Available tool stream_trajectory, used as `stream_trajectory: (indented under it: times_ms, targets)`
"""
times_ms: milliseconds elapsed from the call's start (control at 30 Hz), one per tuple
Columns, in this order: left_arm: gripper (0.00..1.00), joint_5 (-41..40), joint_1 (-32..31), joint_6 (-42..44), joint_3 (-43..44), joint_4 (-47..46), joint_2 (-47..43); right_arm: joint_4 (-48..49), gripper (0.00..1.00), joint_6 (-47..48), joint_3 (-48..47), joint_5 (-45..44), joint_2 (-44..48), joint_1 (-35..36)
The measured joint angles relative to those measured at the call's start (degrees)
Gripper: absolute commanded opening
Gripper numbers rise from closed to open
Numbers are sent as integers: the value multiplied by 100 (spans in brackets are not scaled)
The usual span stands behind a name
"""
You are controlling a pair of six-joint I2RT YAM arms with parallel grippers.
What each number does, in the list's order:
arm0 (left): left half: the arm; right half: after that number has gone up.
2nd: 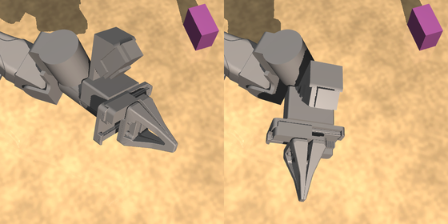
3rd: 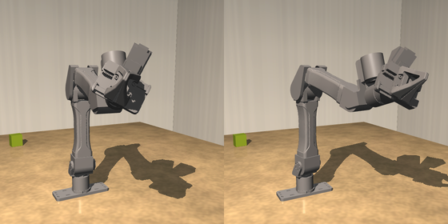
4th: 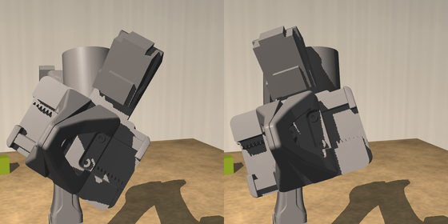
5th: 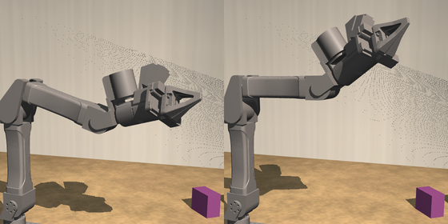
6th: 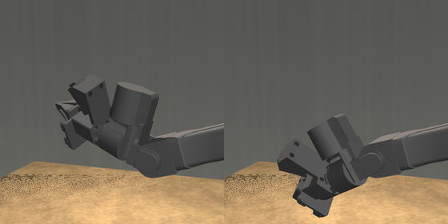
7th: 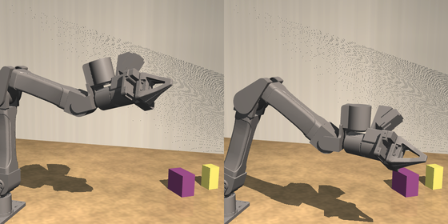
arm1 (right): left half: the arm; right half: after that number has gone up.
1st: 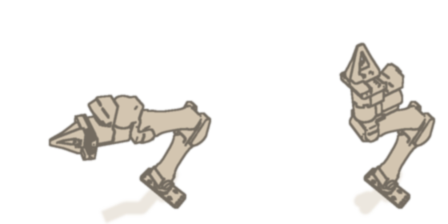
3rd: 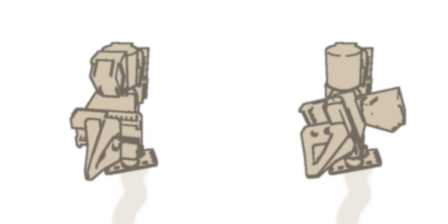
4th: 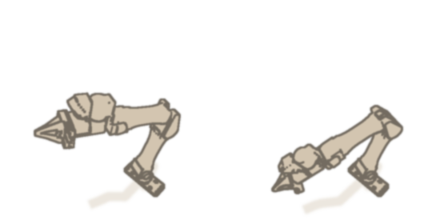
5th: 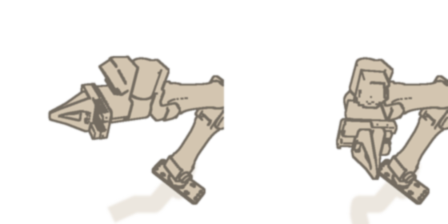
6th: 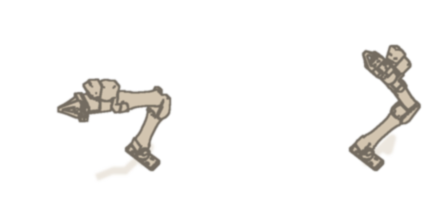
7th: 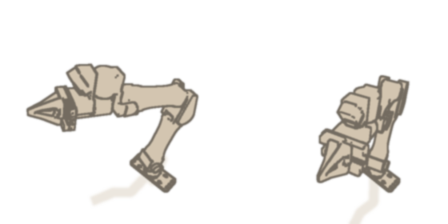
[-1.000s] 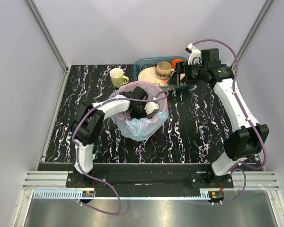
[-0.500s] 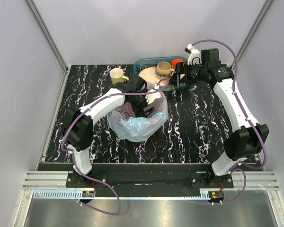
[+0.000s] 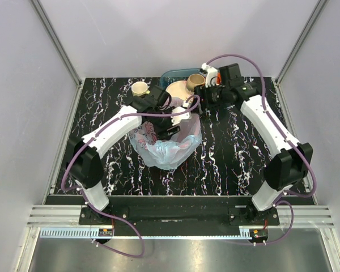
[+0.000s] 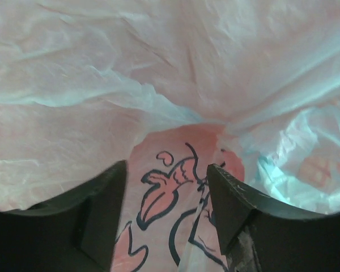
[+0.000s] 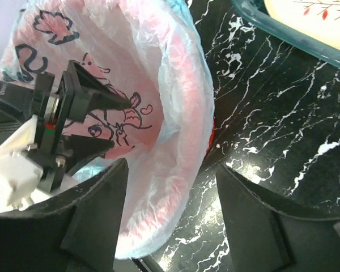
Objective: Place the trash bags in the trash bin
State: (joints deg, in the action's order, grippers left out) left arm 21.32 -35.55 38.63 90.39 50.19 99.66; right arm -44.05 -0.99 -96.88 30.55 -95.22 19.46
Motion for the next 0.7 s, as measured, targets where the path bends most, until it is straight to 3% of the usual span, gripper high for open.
stream_trajectory:
  times_ms: [200,367,700]
  targets:
    - [59,-306,-2,739,-114,610,7,-278,62,151,-109,-367,-378,264]
    - [60,-669,-2,1110,-699,654,140,-407,47,223,-133,-446,-584,258]
    - [62,-1034,0,1349,-929,240,1130,-433,44,289,-229,-442,-662,291]
